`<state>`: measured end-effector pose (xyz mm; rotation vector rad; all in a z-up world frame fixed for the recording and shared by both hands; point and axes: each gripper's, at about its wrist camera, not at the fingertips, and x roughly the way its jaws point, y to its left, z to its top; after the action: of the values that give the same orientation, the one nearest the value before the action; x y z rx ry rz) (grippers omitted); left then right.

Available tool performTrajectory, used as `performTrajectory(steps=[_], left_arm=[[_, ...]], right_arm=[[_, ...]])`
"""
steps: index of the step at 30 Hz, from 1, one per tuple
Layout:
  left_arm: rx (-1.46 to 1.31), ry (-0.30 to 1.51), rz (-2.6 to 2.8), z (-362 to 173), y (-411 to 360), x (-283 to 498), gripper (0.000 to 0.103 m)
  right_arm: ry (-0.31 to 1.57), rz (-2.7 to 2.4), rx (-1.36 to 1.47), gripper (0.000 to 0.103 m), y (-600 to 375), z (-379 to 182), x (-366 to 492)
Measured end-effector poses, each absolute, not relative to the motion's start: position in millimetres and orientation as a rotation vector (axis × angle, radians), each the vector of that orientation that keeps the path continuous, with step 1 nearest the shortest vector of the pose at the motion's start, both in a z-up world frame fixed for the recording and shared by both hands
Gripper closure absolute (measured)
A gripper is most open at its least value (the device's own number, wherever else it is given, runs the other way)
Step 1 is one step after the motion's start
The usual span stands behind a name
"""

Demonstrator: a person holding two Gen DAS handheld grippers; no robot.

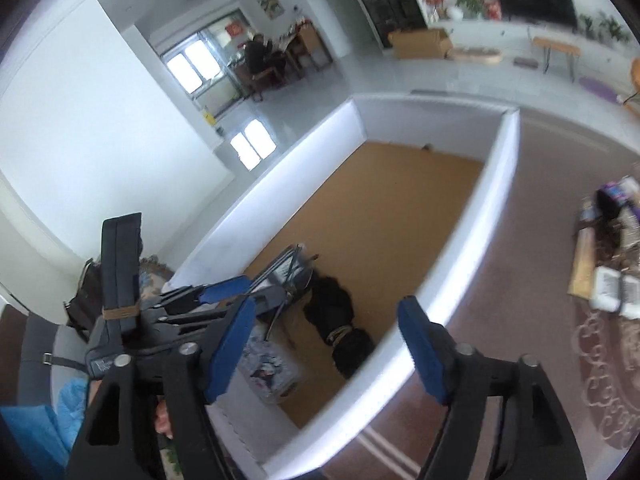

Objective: Organize objects
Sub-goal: 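Return both tools to the table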

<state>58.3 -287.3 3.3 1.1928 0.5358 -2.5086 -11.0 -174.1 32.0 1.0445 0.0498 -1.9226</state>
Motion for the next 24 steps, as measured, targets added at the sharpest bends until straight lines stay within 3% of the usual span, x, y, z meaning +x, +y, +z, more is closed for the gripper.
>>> performTrajectory(steps=[3, 7, 13, 17, 24], left_arm=[[1.175, 0.528, -2.656, 25.2, -243.6, 42.7, 0.039], [1.267, 0.568, -2.874, 34.9, -155.1, 23.2, 0.006], [1.498, 0.419, -2.948, -18.1, -47.9, -17.3, 0.005], [1.423, 0.219, -2.89, -54.0, -39.1, -40.2, 0.005], [1.412, 0.073, -2.823, -83.0, -55.9, -60.5, 0.005]], right_arm=[[0.108, -2.147, 0.978, 0.001, -119.0, 21.3, -18.6], [0.202, -2.431, 1.109, 0.001, -34.4, -41.4, -47.5], [0.185, -2.606, 1.342, 0.001, 62.6, -102.2, -66.9], [0.172, -2.679, 1.334, 0.001, 92.0, -108.4, -61.2], [0.097, -2.72, 1.305, 0.001, 98.6, -104.3, -57.5]])
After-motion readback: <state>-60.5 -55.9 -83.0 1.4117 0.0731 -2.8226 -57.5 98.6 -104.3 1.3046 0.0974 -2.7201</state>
